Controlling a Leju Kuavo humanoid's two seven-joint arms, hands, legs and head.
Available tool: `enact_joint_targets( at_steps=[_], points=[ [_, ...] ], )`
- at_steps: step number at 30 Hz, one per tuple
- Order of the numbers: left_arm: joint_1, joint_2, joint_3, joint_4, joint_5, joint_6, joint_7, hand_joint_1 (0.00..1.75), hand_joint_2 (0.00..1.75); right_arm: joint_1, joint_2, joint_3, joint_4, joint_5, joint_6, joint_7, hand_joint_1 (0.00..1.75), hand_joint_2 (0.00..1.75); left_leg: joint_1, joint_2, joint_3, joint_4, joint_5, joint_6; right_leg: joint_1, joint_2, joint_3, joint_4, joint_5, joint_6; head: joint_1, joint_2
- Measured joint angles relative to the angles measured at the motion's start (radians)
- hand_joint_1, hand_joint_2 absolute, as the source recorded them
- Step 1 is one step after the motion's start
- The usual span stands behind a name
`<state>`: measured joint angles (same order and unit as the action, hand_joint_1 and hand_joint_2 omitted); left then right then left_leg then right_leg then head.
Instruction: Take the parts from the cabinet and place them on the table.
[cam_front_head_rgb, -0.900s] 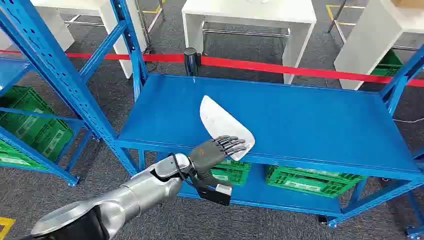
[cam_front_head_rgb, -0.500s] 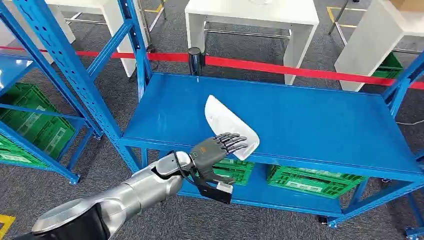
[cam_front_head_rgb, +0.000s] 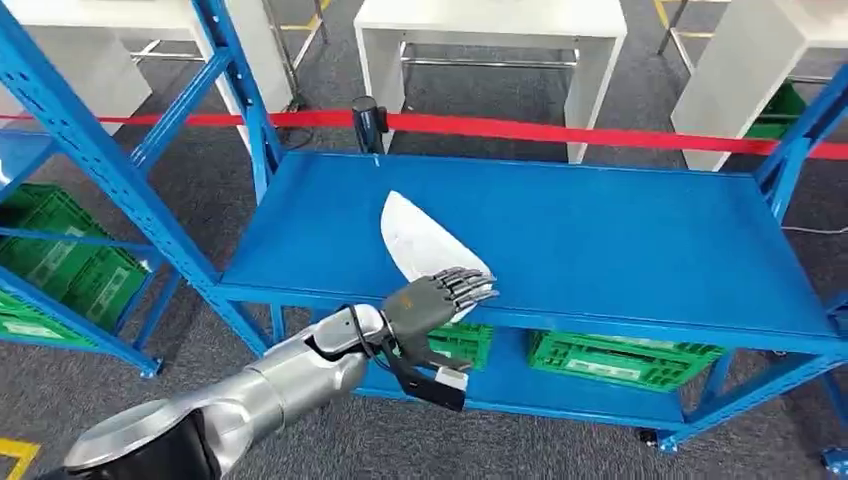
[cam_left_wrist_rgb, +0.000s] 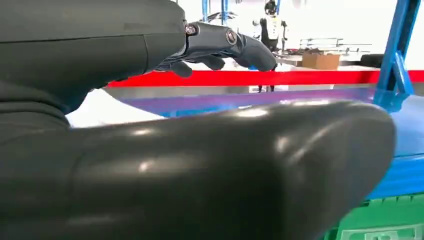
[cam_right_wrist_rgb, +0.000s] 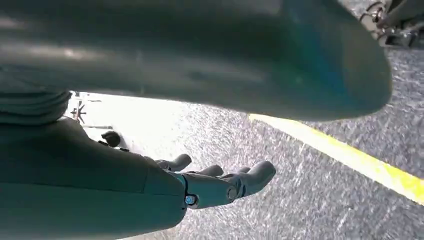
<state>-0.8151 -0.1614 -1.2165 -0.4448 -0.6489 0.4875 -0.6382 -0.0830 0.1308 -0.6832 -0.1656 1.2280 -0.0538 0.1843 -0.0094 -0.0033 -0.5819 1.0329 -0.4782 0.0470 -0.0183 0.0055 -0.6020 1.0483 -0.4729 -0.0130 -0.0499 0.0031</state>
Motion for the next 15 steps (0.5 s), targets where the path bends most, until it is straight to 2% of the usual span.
enact_joint_targets(
  at_steps=[1, 4, 6, 7, 8, 9, 15],
  points=[
    [-0.001, 0.000, -0.002, 0.000, 0.001, 0.000, -0.001, 0.00, 0.00, 0.000, 0.000, 0.000, 0.000, -0.001, 0.000, 0.000, 0.00, 0.00, -0.001, 0.000, 0.004, -0.001, 0.005, 0.022, 0.002, 0.000, 0.000, 0.000, -0.001, -0.001, -0.001, 0.000],
    [-0.001, 0.000, -0.005, 0.001, 0.002, -0.002, 0.000, 0.00, 0.00, 0.001, 0.000, -0.001, 0.000, -0.002, 0.000, 0.000, 0.00, 0.00, 0.000, 0.000, 0.005, -0.006, 0.010, 0.000, 0.002, -0.001, 0.000, 0.000, -0.002, -0.003, 0.000, 0.000],
    [-0.001, 0.000, -0.006, 0.002, 0.002, -0.005, 0.000, 0.00, 0.00, 0.002, 0.000, -0.001, 0.000, -0.002, 0.000, 0.000, 0.00, 0.00, 0.002, 0.000, 0.007, -0.012, 0.011, -0.025, 0.003, -0.001, -0.001, 0.000, -0.003, -0.004, 0.000, 0.000],
    [-0.001, -0.002, -0.007, 0.002, 0.002, -0.011, 0.004, 0.00, 0.00, 0.002, 0.000, -0.001, 0.000, -0.003, 0.000, 0.000, 0.00, 0.00, 0.004, 0.000, 0.009, -0.016, 0.010, -0.049, 0.003, -0.001, -0.002, 0.000, -0.003, -0.004, 0.000, 0.000],
    [-0.001, -0.002, -0.007, 0.003, 0.003, -0.012, 0.006, 0.00, 0.00, 0.002, 0.000, -0.001, 0.000, -0.003, 0.000, 0.000, 0.00, 0.00, 0.006, 0.000, 0.009, -0.017, 0.010, -0.069, 0.003, -0.001, -0.002, 0.000, -0.003, -0.005, 0.000, 0.000],
    [-0.001, -0.003, -0.008, 0.003, 0.003, -0.012, 0.007, 0.00, 0.00, 0.002, 0.000, -0.001, 0.000, -0.003, 0.000, 0.000, 0.00, 0.00, 0.006, 0.000, 0.009, -0.018, 0.010, -0.073, 0.003, -0.001, -0.002, 0.000, -0.003, -0.005, 0.000, 0.000],
    [-0.001, -0.006, -0.010, 0.003, 0.005, -0.011, 0.015, 0.00, 0.00, 0.002, 0.000, -0.002, 0.000, -0.003, 0.000, -0.005, 0.00, 0.00, 0.006, 0.000, 0.009, -0.016, 0.010, -0.072, 0.001, -0.001, 0.000, -0.002, -0.001, -0.002, 0.000, 0.000]
  ],
)
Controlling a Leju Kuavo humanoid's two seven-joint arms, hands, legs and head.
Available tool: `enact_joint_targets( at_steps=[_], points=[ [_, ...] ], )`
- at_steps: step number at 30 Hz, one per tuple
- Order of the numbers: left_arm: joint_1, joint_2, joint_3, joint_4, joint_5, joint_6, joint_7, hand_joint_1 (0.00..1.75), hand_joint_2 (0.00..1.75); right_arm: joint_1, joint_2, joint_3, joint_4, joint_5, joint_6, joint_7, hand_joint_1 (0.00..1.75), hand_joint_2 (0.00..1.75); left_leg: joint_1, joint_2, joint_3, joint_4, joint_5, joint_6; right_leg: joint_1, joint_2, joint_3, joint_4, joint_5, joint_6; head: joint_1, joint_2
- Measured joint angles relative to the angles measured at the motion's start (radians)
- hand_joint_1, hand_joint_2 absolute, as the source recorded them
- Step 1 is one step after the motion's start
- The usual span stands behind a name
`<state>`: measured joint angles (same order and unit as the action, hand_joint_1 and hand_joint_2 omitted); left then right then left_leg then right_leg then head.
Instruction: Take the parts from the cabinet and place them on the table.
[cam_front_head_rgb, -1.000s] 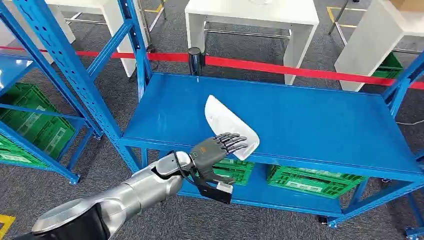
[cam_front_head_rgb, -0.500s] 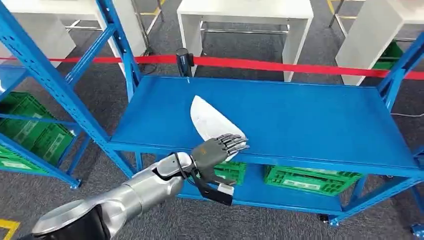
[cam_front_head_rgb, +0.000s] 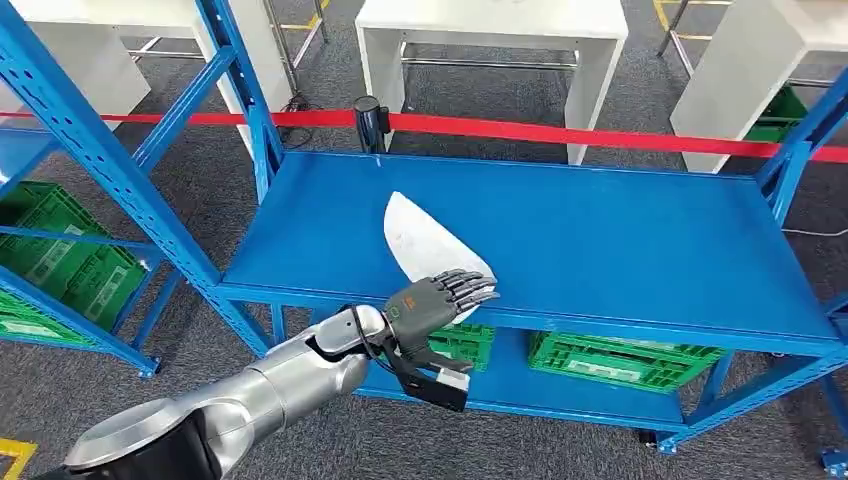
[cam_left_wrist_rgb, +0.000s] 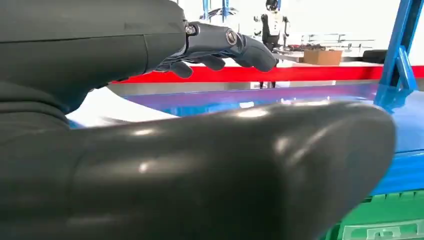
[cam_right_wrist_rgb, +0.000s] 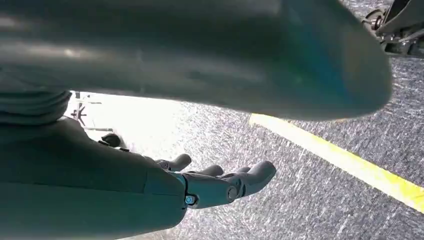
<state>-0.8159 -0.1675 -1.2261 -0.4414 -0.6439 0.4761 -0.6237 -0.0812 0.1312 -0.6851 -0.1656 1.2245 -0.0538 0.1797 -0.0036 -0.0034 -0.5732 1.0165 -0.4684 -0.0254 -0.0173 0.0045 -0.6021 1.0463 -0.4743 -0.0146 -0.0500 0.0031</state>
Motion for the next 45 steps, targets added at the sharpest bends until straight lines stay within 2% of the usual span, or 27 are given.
enact_joint_targets(
  at_steps=[3, 4, 10, 11, 12, 13, 15, 16, 17, 18, 20, 21, 22, 23, 25, 27, 28, 30, 31, 32, 33, 34, 36, 38, 39, 40, 45],
  points=[
    [0.000, -0.001, 0.000, 0.001, 0.003, 0.000, 0.001, 0.00, 0.00, 0.000, 0.000, -0.001, 0.000, 0.001, 0.000, 0.000, 0.00, 0.00, -0.001, 0.000, -0.001, 0.001, 0.000, 0.001, -0.001, 0.000, 0.001, -0.002, 0.002, 0.003, 0.000, 0.000],
    [0.000, -0.002, 0.000, 0.001, 0.004, 0.001, 0.003, 0.00, 0.00, 0.000, 0.000, -0.002, 0.000, 0.001, 0.001, 0.000, 0.00, 0.00, -0.005, 0.000, -0.003, 0.008, -0.003, 0.006, -0.007, 0.001, 0.002, -0.006, 0.004, 0.007, 0.000, 0.000],
    [-0.001, -0.002, -0.009, 0.003, 0.005, 0.004, 0.007, 0.00, 0.00, 0.000, 0.003, -0.002, 0.000, 0.005, 0.002, 0.001, 0.00, 0.00, -0.012, 0.000, -0.014, 0.006, -0.006, 0.032, -0.010, -0.001, 0.007, -0.017, 0.007, 0.026, 0.000, 0.000],
    [-0.003, -0.002, -0.010, 0.003, 0.006, 0.004, 0.008, 0.00, 0.00, -0.001, 0.004, -0.002, 0.000, 0.005, 0.002, 0.002, 0.00, 0.00, -0.003, -0.001, 0.009, -0.016, 0.005, 0.039, -0.003, 0.000, 0.012, -0.023, 0.006, 0.034, 0.000, 0.000],
    [-0.004, -0.005, -0.011, 0.003, 0.006, 0.004, 0.009, 0.00, 0.00, 0.000, 0.003, -0.003, 0.000, 0.006, 0.002, 0.003, 0.00, 0.00, 0.001, 0.001, 0.020, -0.033, 0.011, 0.043, -0.005, -0.001, 0.006, -0.003, -0.003, 0.034, 0.001, 0.000],
    [-0.008, -0.007, -0.012, 0.004, 0.006, 0.004, 0.010, 0.00, 0.00, -0.001, 0.003, -0.003, 0.000, 0.006, 0.002, 0.003, 0.00, 0.00, 0.003, 0.003, 0.023, -0.037, 0.014, 0.051, -0.007, 0.000, -0.018, 0.046, -0.031, 0.034, 0.005, 0.000],
    [-0.007, -0.010, -0.014, 0.006, 0.006, 0.004, 0.010, 0.00, 0.00, -0.001, 0.003, -0.003, 0.000, 0.007, 0.002, 0.003, 0.00, 0.00, 0.003, 0.003, 0.023, -0.035, 0.008, 0.053, -0.008, 0.000, -0.101, 0.197, -0.092, 0.038, 0.009, 0.000],
    [-0.004, -0.010, -0.016, 0.006, 0.006, 0.004, 0.010, 0.00, 0.00, 0.000, 0.003, -0.004, 0.000, 0.008, 0.002, 0.004, 0.00, 0.00, 0.003, 0.003, 0.023, -0.032, 0.005, 0.053, -0.008, 0.000, -0.139, 0.260, -0.107, 0.042, 0.008, 0.000],
    [-0.002, -0.010, -0.016, 0.007, 0.006, 0.005, 0.010, 0.00, 0.00, 0.001, 0.003, -0.003, 0.000, 0.008, 0.002, 0.005, 0.00, 0.00, 0.004, 0.002, 0.024, -0.028, -0.001, 0.050, -0.010, -0.001, -0.157, 0.274, -0.092, 0.045, 0.009, 0.000],
    [-0.002, -0.010, -0.017, 0.008, 0.006, 0.005, 0.010, 0.00, 0.00, 0.002, 0.003, -0.004, 0.000, 0.008, 0.002, 0.005, 0.00, 0.00, 0.005, 0.001, 0.026, -0.024, -0.006, 0.048, -0.012, -0.001, -0.148, 0.244, -0.062, 0.048, 0.009, 0.000],
    [-0.003, -0.010, -0.017, 0.008, 0.006, 0.007, 0.010, 0.00, 0.00, 0.003, 0.000, -0.004, 0.000, 0.008, 0.003, 0.005, 0.00, 0.00, 0.013, -0.001, 0.033, -0.005, -0.026, 0.034, -0.020, -0.004, -0.070, 0.074, 0.035, 0.055, 0.010, 0.000],
    [-0.003, -0.010, -0.017, 0.008, 0.006, 0.008, 0.010, 0.00, 0.00, 0.003, 0.000, -0.004, 0.000, 0.009, 0.004, 0.003, 0.00, 0.00, 0.013, 0.001, 0.033, 0.007, -0.038, 0.026, -0.022, -0.008, -0.040, 0.008, 0.040, 0.058, 0.010, 0.000],
    [-0.005, -0.008, -0.017, 0.009, 0.006, 0.009, 0.011, 0.00, 0.00, 0.002, 0.004, -0.004, 0.001, 0.009, 0.007, 0.001, 0.00, 0.00, 0.006, -0.001, 0.018, 0.015, -0.048, 0.016, -0.014, -0.004, -0.032, 0.009, 0.019, 0.052, 0.018, 0.000],
    [-0.004, -0.008, -0.018, 0.008, 0.006, 0.010, 0.011, 0.00, 0.00, 0.000, 0.004, -0.004, 0.001, 0.011, 0.008, 0.000, 0.00, 0.00, 0.005, -0.001, 0.021, 0.013, -0.054, 0.013, -0.017, -0.001, -0.035, 0.015, 0.015, 0.034, 0.016, 0.000],
    [-0.005, -0.008, -0.019, 0.008, 0.008, 0.012, 0.010, 0.00, 0.00, 0.003, 0.003, -0.004, 0.001, 0.011, 0.007, 0.000, 0.00, 0.00, 0.006, -0.002, 0.031, 0.008, -0.058, 0.004, -0.011, -0.001, -0.032, 0.016, 0.005, 0.021, 0.013, 0.000],
    [-0.006, -0.007, -0.021, 0.009, 0.011, 0.012, 0.009, 0.00, 0.00, 0.003, 0.004, -0.004, 0.001, 0.011, 0.007, 0.000, 0.00, 0.00, 0.011, -0.001, 0.038, 0.019, -0.066, -0.009, -0.016, -0.001, -0.019, 0.011, 0.006, 0.007, 0.013, 0.000],
    [-0.008, -0.007, -0.022, 0.008, 0.014, 0.012, 0.006, 0.00, 0.00, 0.003, 0.003, -0.004, 0.001, 0.013, 0.007, 0.000, 0.00, 0.00, 0.010, 0.000, 0.020, 0.062, -0.084, -0.013, -0.017, -0.001, -0.011, 0.009, 0.003, 0.001, 0.010, 0.000],
    [-0.007, -0.006, -0.023, 0.009, 0.016, 0.012, 0.006, 0.00, 0.00, 0.001, 0.003, -0.003, 0.001, 0.013, 0.007, 0.001, 0.00, 0.00, 0.011, -0.001, -0.080, 0.227, -0.143, -0.018, -0.016, -0.001, -0.002, 0.007, -0.006, -0.007, 0.009, 0.000],
    [-0.004, -0.004, -0.025, 0.010, 0.016, 0.012, 0.006, 0.00, 0.00, 0.001, 0.003, -0.004, 0.001, 0.013, 0.007, 0.003, 0.00, 0.00, 0.011, -0.001, -0.128, 0.297, -0.158, -0.019, -0.016, -0.001, 0.002, 0.007, -0.011, -0.008, 0.009, 0.000],
    [-0.001, -0.003, -0.026, 0.010, 0.016, 0.012, 0.006, 0.00, 0.00, 0.001, 0.003, -0.004, 0.001, 0.013, 0.007, 0.004, 0.00, 0.00, 0.011, -0.001, -0.161, 0.330, -0.150, -0.018, -0.016, 0.000, 0.007, 0.007, -0.016, -0.008, 0.009, 0.000],
    [0.000, -0.001, -0.027, 0.011, 0.016, 0.012, 0.006, 0.00, 0.00, 0.002, 0.003, -0.004, 0.001, 0.013, 0.007, 0.005, 0.00, 0.00, 0.011, -0.001, -0.169, 0.314, -0.115, -0.015, -0.016, 0.002, 0.016, 0.007, -0.022, -0.007, 0.009, 0.000],
    [0.000, -0.001, -0.028, 0.011, 0.016, 0.012, 0.006, 0.00, 0.00, 0.003, 0.003, -0.004, 0.001, 0.013, 0.007, 0.005, 0.00, 0.00, 0.011, -0.001, -0.155, 0.253, -0.059, -0.010, -0.016, 0.003, 0.027, 0.007, -0.029, -0.006, 0.009, 0.000],
    [-0.003, 0.000, -0.029, 0.011, 0.016, 0.012, 0.006, 0.00, 0.00, 0.003, 0.005, -0.004, 0.001, 0.014, 0.007, 0.005, 0.00, 0.00, 0.008, -0.001, -0.092, 0.072, 0.060, 0.005, -0.016, 0.005, 0.048, 0.006, -0.044, -0.001, 0.009, 0.000],
    [-0.006, 0.001, -0.030, 0.012, 0.016, 0.012, 0.006, 0.00, 0.00, 0.000, 0.005, -0.004, 0.001, 0.014, 0.007, 0.005, 0.00, 0.00, 0.000, -0.002, -0.062, 0.019, 0.044, 0.011, -0.010, 0.008, 0.050, 0.006, -0.052, 0.013, 0.008, 0.000],
    [-0.006, 0.000, -0.031, 0.012, 0.016, 0.012, 0.007, 0.00, 0.00, -0.001, 0.005, -0.004, 0.001, 0.014, 0.005, 0.005, 0.00, 0.00, 0.001, -0.002, -0.062, 0.018, 0.046, 0.009, -0.009, 0.006, 0.049, 0.004, -0.052, 0.016, 0.011, 0.000],
    [-0.006, 0.001, -0.032, 0.013, 0.016, 0.012, 0.007, 0.00, 0.00, 0.000, 0.003, -0.004, 0.001, 0.014, 0.005, 0.006, 0.00, 0.00, 0.004, -0.005, -0.062, 0.015, 0.048, -0.001, -0.009, 0.006, 0.051, 0.000, -0.051, 0.003, 0.010, 0.000],
    [-0.006, 0.000, -0.032, 0.014, 0.014, 0.009, 0.005, 0.00, 0.00, 0.000, 0.003, -0.004, 0.001, 0.014, 0.005, 0.006, 0.00, 0.00, 0.003, -0.010, -0.061, 0.015, 0.043, 0.009, -0.009, 0.001, 0.064, -0.020, -0.049, 0.011, 0.010, 0.000]
  ],
)
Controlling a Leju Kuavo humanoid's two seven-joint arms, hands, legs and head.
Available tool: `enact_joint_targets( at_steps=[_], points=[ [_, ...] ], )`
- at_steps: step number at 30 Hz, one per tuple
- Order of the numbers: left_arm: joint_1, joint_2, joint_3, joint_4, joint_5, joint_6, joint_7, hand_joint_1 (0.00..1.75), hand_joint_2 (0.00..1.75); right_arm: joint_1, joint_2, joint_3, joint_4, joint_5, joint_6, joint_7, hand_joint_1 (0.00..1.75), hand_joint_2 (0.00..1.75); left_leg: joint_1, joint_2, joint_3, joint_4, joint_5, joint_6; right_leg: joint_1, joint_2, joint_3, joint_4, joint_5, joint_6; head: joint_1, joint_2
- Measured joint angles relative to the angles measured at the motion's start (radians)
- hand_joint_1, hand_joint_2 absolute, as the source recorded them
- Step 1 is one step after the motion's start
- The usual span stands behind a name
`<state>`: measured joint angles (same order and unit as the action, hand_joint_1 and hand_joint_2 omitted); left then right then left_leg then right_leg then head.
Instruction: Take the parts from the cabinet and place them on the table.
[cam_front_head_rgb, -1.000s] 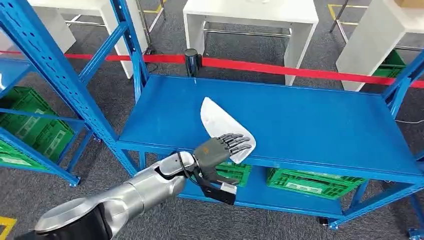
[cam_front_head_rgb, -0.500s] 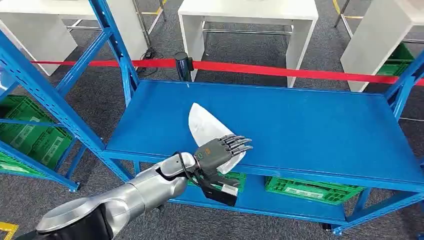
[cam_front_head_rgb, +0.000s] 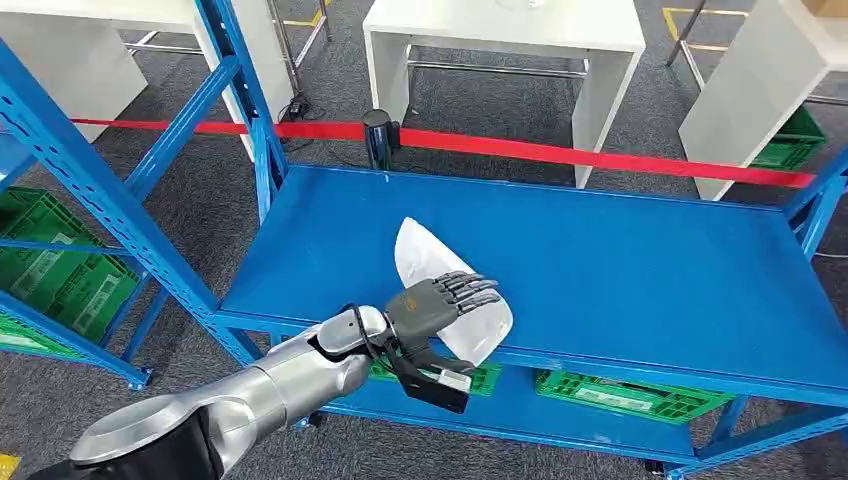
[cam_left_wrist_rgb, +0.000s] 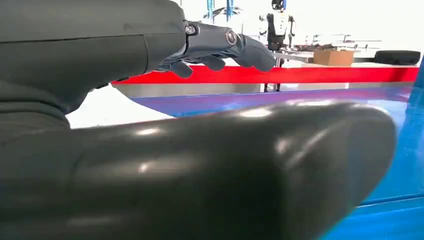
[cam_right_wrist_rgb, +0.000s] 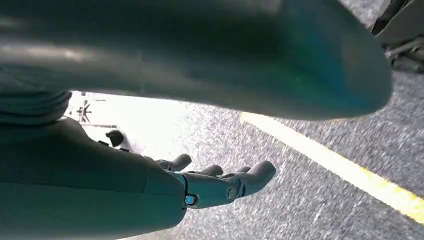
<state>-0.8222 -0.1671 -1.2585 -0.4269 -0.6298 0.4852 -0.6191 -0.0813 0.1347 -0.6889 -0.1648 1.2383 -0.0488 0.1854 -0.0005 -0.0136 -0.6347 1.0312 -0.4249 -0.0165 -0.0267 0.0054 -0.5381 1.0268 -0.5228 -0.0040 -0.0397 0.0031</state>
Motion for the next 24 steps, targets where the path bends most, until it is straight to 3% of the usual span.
enact_joint_targets(
  at_steps=[2, 4, 7, 16, 17, 24],
  points=[
    [0.000, 0.000, 0.000, 0.000, 0.000, 0.000, -0.001, 0.00, 0.00, 0.000, 0.000, 0.000, 0.000, 0.000, 0.000, 0.000, 0.00, 0.00, 0.000, 0.000, 0.000, 0.000, 0.000, 0.001, 0.000, 0.000, 0.001, -0.002, 0.000, 0.001, 0.000, 0.000],
    [0.000, 0.000, -0.001, 0.000, -0.003, -0.003, -0.002, 0.00, 0.00, 0.000, 0.000, 0.000, 0.000, 0.000, 0.000, -0.002, 0.00, 0.00, 0.000, 0.000, 0.001, 0.000, -0.002, 0.006, 0.000, 0.000, 0.004, -0.009, 0.001, 0.012, 0.000, 0.000],
    [0.000, 0.000, -0.002, 0.000, -0.003, -0.006, -0.002, 0.00, 0.00, 0.000, 0.000, 0.000, 0.000, 0.000, 0.000, -0.002, 0.00, 0.00, -0.001, 0.000, 0.001, 0.000, -0.003, 0.009, 0.000, 0.000, 0.005, -0.011, 0.003, 0.016, 0.000, 0.000],
    [0.000, 0.001, -0.012, 0.000, -0.005, -0.019, -0.002, 0.00, 0.00, 0.001, 0.000, 0.000, 0.000, -0.001, 0.000, 0.000, 0.00, 0.00, -0.001, 0.001, 0.004, 0.000, -0.002, 0.011, 0.000, 0.000, 0.006, -0.011, 0.004, 0.019, 0.000, 0.000],
    [0.000, 0.001, -0.012, 0.000, -0.005, -0.019, 0.002, 0.00, 1.75, 0.001, 0.000, 0.000, 0.000, -0.001, 0.000, 0.000, 0.00, 0.00, -0.001, 0.001, 0.004, -0.001, -0.002, 0.011, 0.000, 0.000, 0.006, -0.011, 0.004, 0.019, 0.000, 0.000],
    [0.000, -0.002, -0.013, 0.000, -0.006, -0.018, 0.024, 0.00, 1.75, 0.001, 0.000, -0.001, 0.000, 0.000, 0.000, 0.000, 0.00, 0.00, -0.001, 0.001, 0.004, -0.001, -0.002, 0.010, 0.000, 0.000, 0.007, -0.011, 0.004, 0.020, 0.000, 0.000]
  ],
)
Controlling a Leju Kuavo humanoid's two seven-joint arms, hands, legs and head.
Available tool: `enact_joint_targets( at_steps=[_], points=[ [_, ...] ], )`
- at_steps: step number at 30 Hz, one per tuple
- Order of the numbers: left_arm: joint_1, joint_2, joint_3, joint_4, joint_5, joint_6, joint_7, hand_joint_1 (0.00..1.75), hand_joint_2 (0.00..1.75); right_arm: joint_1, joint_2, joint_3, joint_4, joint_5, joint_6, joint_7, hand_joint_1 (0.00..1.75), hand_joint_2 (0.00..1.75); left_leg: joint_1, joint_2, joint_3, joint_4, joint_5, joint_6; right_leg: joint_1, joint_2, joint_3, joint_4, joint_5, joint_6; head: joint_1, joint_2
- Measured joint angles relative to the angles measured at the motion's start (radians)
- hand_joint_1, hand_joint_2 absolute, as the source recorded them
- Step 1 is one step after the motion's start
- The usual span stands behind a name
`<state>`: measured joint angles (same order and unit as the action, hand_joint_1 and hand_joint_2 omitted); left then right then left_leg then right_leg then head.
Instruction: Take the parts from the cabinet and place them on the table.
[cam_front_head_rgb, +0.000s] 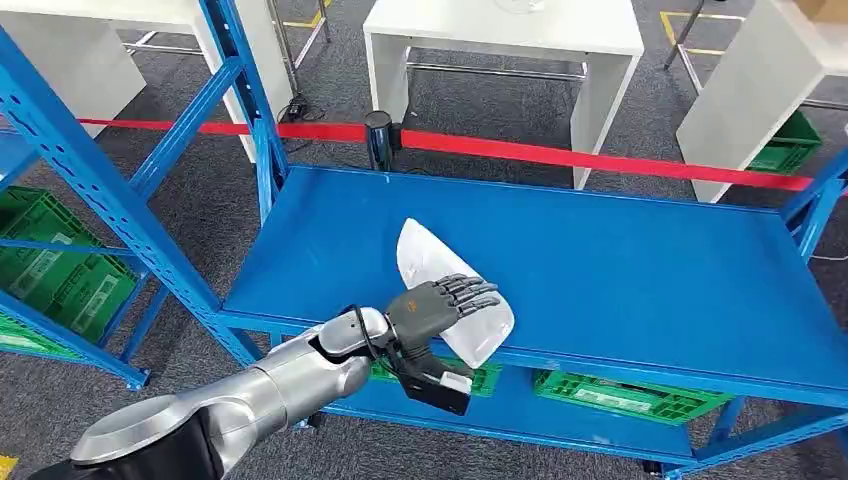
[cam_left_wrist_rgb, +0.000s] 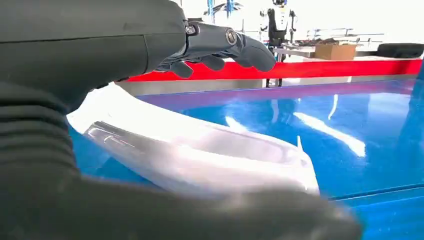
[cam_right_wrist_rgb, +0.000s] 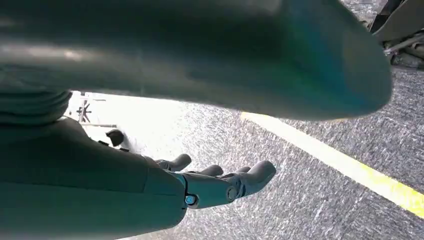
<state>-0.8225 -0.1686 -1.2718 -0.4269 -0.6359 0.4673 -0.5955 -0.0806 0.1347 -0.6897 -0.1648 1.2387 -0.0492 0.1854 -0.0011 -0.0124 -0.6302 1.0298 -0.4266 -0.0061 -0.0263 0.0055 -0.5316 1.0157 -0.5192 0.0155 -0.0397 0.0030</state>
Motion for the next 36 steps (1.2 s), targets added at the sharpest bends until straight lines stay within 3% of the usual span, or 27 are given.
enact_joint_targets(
  at_steps=[13, 21, 28, 36],
  points=[
    [0.000, 0.000, -0.006, 0.000, 0.006, 0.002, 0.026, 0.00, 1.75, 0.000, 0.000, 0.000, 0.000, 0.004, 0.001, 0.000, 0.00, 0.00, 0.000, 0.000, 0.000, 0.000, 0.000, 0.000, 0.000, 0.000, 0.000, 0.000, 0.000, 0.000, 0.000, 0.000],
    [0.003, 0.005, -0.008, 0.002, 0.009, 0.050, 0.032, 0.00, 1.75, -0.001, 0.000, 0.000, 0.000, 0.009, 0.003, -0.003, 0.00, 0.00, 0.000, 0.000, 0.000, 0.000, 0.000, 0.000, 0.000, 0.000, 0.001, 0.000, 0.000, 0.000, 0.000, 0.000],
    [0.003, 0.005, -0.027, 0.010, -0.062, 0.049, 0.079, 0.00, 1.75, -0.007, 0.000, 0.000, 0.000, 0.014, 0.003, 0.004, 0.00, 0.00, 0.000, 0.000, 0.000, 0.000, 0.000, 0.000, 0.000, 0.000, 0.001, 0.000, 0.000, 0.000, 0.000, 0.000],
    [0.003, 0.005, -0.044, 0.015, -0.074, 0.048, 0.082, 0.02, 1.75, -0.008, 0.000, 0.000, 0.000, 0.017, 0.004, 0.009, 0.00, 0.00, 0.000, 0.000, 0.000, 0.000, 0.000, 0.000, 0.000, 0.000, 0.001, 0.000, 0.000, 0.000, 0.000, 0.000]
  ],
)
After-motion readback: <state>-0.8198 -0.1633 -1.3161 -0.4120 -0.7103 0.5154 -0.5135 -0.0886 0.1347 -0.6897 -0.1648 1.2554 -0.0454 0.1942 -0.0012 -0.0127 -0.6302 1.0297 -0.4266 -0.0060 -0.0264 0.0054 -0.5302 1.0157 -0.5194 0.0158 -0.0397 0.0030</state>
